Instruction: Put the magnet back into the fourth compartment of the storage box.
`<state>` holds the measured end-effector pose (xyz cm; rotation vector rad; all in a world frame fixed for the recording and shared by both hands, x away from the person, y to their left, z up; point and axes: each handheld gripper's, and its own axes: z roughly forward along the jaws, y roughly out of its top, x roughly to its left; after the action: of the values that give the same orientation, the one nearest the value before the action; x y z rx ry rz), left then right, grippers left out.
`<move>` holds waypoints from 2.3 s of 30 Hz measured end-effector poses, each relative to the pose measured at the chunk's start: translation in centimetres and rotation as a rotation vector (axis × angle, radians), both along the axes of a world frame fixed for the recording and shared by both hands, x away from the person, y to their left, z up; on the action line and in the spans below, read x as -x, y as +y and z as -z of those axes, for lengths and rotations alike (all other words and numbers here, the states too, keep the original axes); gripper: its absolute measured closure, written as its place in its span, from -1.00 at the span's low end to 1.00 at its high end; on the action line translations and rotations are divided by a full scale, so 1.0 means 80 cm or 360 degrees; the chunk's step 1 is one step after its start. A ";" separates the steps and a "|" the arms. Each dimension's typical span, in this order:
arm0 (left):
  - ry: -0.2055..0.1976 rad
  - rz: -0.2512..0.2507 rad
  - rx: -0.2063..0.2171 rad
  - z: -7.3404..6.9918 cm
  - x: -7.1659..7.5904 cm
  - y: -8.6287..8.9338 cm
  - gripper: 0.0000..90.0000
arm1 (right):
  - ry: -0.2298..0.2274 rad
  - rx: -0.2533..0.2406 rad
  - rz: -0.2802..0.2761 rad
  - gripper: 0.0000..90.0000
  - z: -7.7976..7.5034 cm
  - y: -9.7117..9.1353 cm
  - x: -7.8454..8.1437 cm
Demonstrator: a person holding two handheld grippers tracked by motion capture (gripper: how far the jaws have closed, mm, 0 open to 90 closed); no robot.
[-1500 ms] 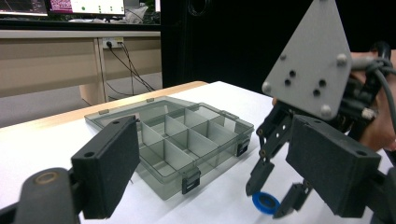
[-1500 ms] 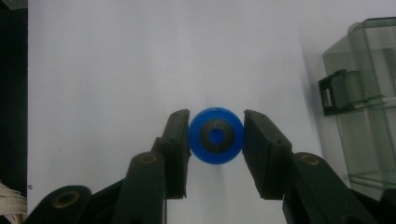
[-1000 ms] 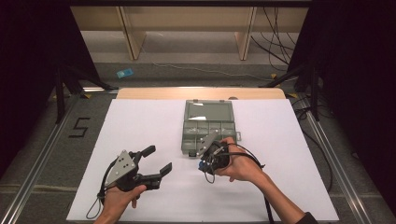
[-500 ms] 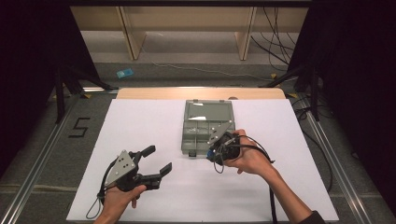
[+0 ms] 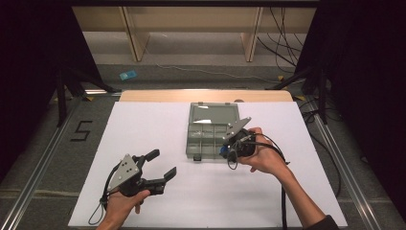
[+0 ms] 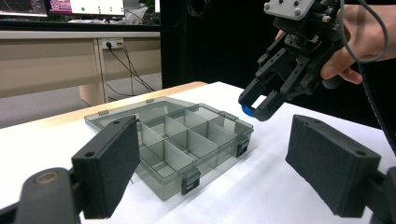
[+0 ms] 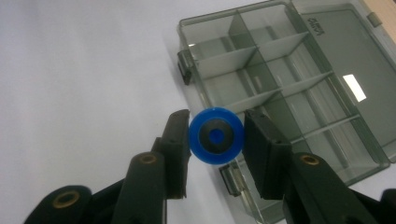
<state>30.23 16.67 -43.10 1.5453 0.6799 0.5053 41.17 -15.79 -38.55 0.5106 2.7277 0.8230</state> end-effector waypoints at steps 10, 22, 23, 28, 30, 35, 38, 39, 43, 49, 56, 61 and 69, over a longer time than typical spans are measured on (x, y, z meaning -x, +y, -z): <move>0.0002 0.0001 0.0001 0.000 0.000 0.000 -0.63 | -0.0033 -0.0022 0.0089 0.39 -0.003 -0.017 -0.010; 0.0003 0.0000 0.0003 0.000 0.000 -0.001 -0.63 | -0.0058 -0.0031 0.0196 0.39 0.000 -0.038 -0.029; 0.0003 0.0000 0.0003 0.000 0.000 -0.001 -0.63 | -0.0060 -0.0033 0.0204 0.39 0.001 -0.040 -0.031; 0.0005 0.0001 0.0003 0.000 0.000 -0.001 -0.63 | -0.0044 -0.0024 0.0224 0.39 0.002 -0.044 -0.035; 0.0007 0.0000 0.0003 0.000 0.000 -0.001 -0.63 | -0.0065 -0.0041 0.0236 0.39 0.005 -0.045 -0.038; 0.0009 -0.0001 0.0005 0.000 0.000 -0.001 -0.63 | -0.0078 -0.0045 0.0258 0.39 0.009 -0.049 -0.048; 0.0010 0.0000 0.0006 0.000 0.000 -0.001 -0.63 | -0.0083 -0.0050 0.0272 0.39 0.011 -0.050 -0.054; 0.0011 0.0000 0.0008 0.000 0.000 -0.001 -0.63 | -0.0070 -0.0056 0.0277 0.39 0.011 -0.051 -0.055; 0.0011 0.0000 0.0007 0.000 0.000 -0.001 -0.63 | -0.0067 -0.0037 0.0281 0.39 0.011 -0.055 -0.062; 0.0012 -0.0002 0.0008 0.001 -0.001 0.000 -0.63 | -0.0079 -0.0062 0.0324 0.39 0.013 -0.055 -0.069; 0.0007 -0.0001 0.0004 0.000 -0.001 0.000 -0.63 | -0.0074 -0.0038 0.0310 0.39 0.018 -0.057 -0.079; 0.0007 -0.0001 0.0005 0.000 -0.001 0.000 -0.63 | -0.0061 -0.0052 0.0336 0.39 0.021 -0.057 -0.083; 0.0008 -0.0003 0.0008 0.000 -0.001 0.000 -0.63 | -0.0037 -0.0049 0.0367 0.39 0.026 -0.056 -0.090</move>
<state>30.30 16.70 -43.11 1.5421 0.6861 0.5008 48.40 -20.30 -40.67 0.7990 2.5753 0.8052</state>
